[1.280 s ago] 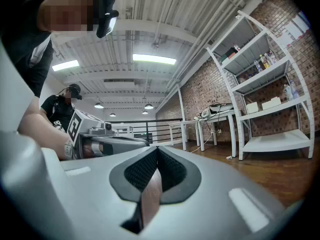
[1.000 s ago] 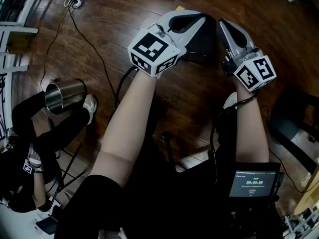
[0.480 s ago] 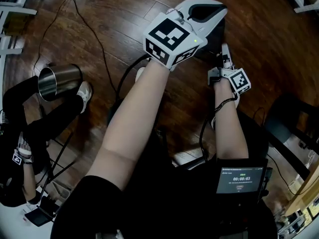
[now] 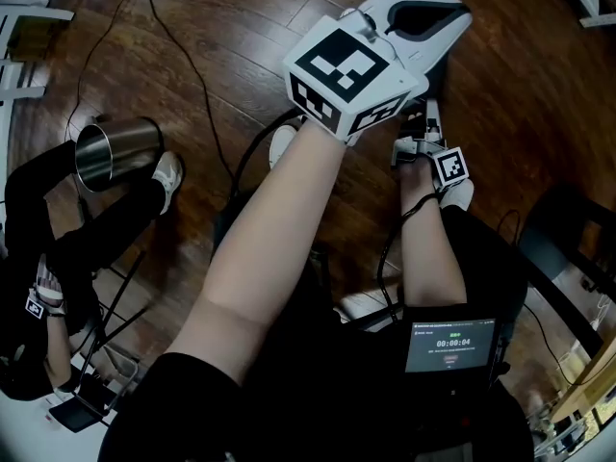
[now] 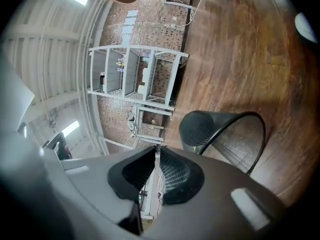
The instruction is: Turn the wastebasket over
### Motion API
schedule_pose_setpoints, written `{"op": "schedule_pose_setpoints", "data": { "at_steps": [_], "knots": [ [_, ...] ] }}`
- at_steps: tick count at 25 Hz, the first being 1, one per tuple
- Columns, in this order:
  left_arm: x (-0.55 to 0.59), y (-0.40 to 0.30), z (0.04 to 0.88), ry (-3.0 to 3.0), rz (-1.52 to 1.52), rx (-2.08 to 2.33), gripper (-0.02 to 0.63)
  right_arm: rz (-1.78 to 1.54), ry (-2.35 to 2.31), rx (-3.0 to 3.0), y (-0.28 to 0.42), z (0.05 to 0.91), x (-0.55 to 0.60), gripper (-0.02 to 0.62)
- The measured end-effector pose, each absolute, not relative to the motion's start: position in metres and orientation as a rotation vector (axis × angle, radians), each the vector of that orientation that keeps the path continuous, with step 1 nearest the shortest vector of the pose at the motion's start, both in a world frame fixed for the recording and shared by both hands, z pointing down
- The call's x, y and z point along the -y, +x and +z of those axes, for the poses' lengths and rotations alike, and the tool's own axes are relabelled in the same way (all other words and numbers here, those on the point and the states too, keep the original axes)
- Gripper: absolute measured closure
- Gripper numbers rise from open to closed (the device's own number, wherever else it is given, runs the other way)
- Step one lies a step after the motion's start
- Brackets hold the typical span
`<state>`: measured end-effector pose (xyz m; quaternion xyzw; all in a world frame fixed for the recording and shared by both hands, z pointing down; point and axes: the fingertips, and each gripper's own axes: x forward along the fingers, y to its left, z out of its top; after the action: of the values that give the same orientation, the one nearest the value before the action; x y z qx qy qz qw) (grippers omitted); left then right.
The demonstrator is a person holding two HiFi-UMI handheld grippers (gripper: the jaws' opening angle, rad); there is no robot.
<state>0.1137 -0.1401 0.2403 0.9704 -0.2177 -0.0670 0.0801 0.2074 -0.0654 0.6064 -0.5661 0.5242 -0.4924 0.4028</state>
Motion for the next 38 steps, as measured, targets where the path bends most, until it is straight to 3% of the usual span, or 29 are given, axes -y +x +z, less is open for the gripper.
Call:
{"op": "schedule_pose_setpoints", "data": {
  "at_steps": [3, 9, 19, 21, 25, 32, 38],
  "knots": [
    [0.136, 0.115, 0.239, 2.903, -0.210, 0.634, 0.604, -1.264, -1.459, -1.334, 0.208, 0.628, 0.059, 0.541],
    [0.138, 0.117, 0.236, 2.870, -0.248, 0.615, 0.604, -1.321, -1.466, -1.262, 0.199, 0.662, 0.059, 0.424],
    [0.143, 0.106, 0.234, 2.852, -0.261, 0.644, 0.604, -1.312, -1.453, -1.246, 0.204, 0.703, 0.091, 0.416],
    [0.143, 0.099, 0.231, 2.849, -0.268, 0.650, 0.604, -1.314, -1.433, -1.201, 0.194, 0.692, 0.102, 0.435],
    [0.146, 0.089, 0.229, 2.841, -0.277, 0.670, 0.604, -1.286, -1.422, -1.170, 0.194, 0.688, 0.118, 0.571],
    [0.151, 0.079, 0.222, 2.846, -0.296, 0.689, 0.604, -1.322, -1.460, -1.179, 0.194, 0.670, 0.132, 0.583],
    [0.155, 0.066, 0.219, 2.829, -0.321, 0.721, 0.604, -1.401, -1.645, -1.537, 0.208, 0.649, 0.140, 0.583]
  ]
}}
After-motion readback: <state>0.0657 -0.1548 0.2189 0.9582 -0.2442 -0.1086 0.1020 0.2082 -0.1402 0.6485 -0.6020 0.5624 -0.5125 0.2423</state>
